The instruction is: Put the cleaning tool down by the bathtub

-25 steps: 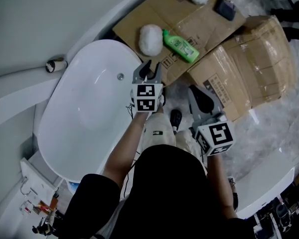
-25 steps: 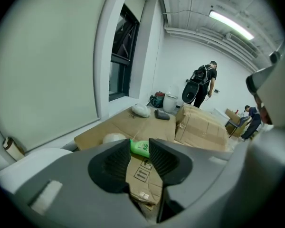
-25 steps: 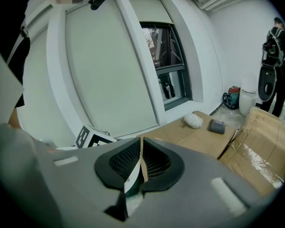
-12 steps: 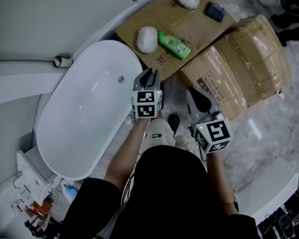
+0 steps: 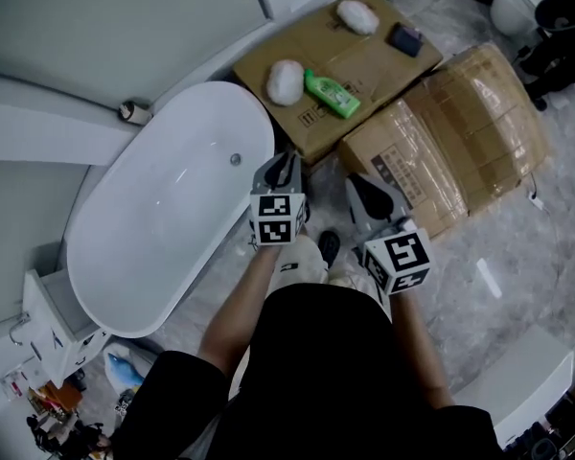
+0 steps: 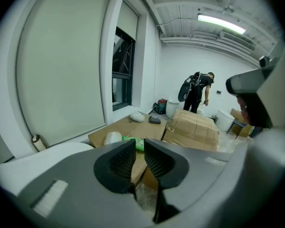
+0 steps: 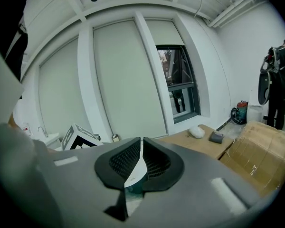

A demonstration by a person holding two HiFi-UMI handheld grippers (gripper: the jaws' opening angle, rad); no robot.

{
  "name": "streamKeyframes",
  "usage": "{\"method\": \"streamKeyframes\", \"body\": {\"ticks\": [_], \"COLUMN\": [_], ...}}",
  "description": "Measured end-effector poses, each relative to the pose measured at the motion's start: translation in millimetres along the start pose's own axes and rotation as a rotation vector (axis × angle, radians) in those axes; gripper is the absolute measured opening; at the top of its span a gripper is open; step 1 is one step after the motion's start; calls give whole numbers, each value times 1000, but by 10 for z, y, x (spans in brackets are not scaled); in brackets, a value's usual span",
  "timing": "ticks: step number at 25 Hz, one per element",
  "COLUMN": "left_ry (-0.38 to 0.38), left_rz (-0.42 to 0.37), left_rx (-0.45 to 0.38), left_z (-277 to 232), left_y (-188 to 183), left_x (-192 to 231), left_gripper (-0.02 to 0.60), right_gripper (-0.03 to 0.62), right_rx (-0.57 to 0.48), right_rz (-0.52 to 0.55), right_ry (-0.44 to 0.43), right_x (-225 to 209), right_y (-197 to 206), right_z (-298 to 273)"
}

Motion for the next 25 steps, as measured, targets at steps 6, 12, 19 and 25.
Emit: {"method": "streamKeyframes", "body": {"ticks": [6, 12, 19, 25], "left_ry": [-13, -43, -72, -65], "left_rz": [-15, -11, -11, -26], "left_rx": [-50, -121, -175, -235], "left_z": [466, 858, 1324, 1582], "left_y": [-68, -218, -353, -574], "left_x": [-244, -316, -278, -194], "left_gripper": [46, 31, 12, -2], "right_gripper": [12, 12, 12, 11], "right_rx": [-47, -72, -119, -143], "right_rz": [15, 50, 73, 105], "right_ry": [-37, -75, -100, -98], "right_x": [74, 162, 350, 536], "right_y": [-64, -173, -341, -499], "right_z": [200, 266, 267, 268]}}
Point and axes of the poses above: the fingertips, and each gripper's own axes: z backward along the fingers, x to its left, y out of its underside, the point moved 10 cm from there along z, backward along the fingers, and after that the axes turned 8 degrees about y, right-handed, at the moved point
